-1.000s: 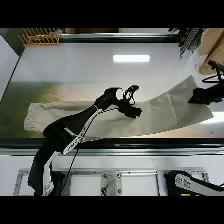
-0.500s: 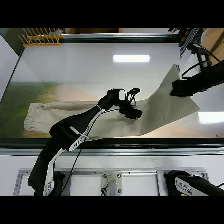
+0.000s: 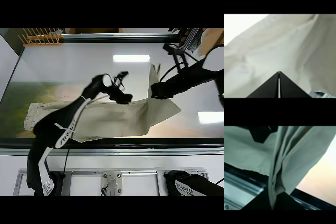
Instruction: Fold the clothes and pants, and hang the long-sleeved shirts on hangers.
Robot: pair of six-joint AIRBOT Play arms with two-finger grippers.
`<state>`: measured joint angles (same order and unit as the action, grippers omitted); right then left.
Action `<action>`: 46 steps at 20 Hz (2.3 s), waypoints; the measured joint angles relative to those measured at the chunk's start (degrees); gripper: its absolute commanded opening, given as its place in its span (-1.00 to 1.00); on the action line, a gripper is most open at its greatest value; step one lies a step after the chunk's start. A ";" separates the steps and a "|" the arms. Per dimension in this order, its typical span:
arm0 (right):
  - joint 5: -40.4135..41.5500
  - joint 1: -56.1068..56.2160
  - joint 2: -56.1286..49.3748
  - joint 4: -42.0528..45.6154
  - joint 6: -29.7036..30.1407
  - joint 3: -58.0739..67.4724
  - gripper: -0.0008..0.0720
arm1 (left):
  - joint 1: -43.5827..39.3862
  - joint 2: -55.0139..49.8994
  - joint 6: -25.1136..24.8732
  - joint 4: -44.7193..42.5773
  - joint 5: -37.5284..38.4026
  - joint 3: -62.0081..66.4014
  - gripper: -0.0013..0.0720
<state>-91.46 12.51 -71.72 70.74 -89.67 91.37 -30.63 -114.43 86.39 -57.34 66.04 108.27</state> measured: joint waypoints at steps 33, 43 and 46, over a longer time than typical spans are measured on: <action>30.82 18.53 -20.33 -13.53 -1.97 -0.92 0.59 | 32.04 28.46 -3.54 -0.15 14.14 0.00 -0.94; 25.86 -12.26 0.87 -12.09 3.28 -35.12 1.00 | 30.10 37.11 -4.44 -4.02 9.20 -22.93 -0.03; 26.32 -15.87 1.66 -17.51 7.13 -41.59 1.00 | 30.12 38.56 -4.31 -4.17 7.87 -32.79 0.83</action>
<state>-65.14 -3.36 -70.06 53.23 -82.54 49.78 -0.51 -75.88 82.08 -61.52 73.91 75.48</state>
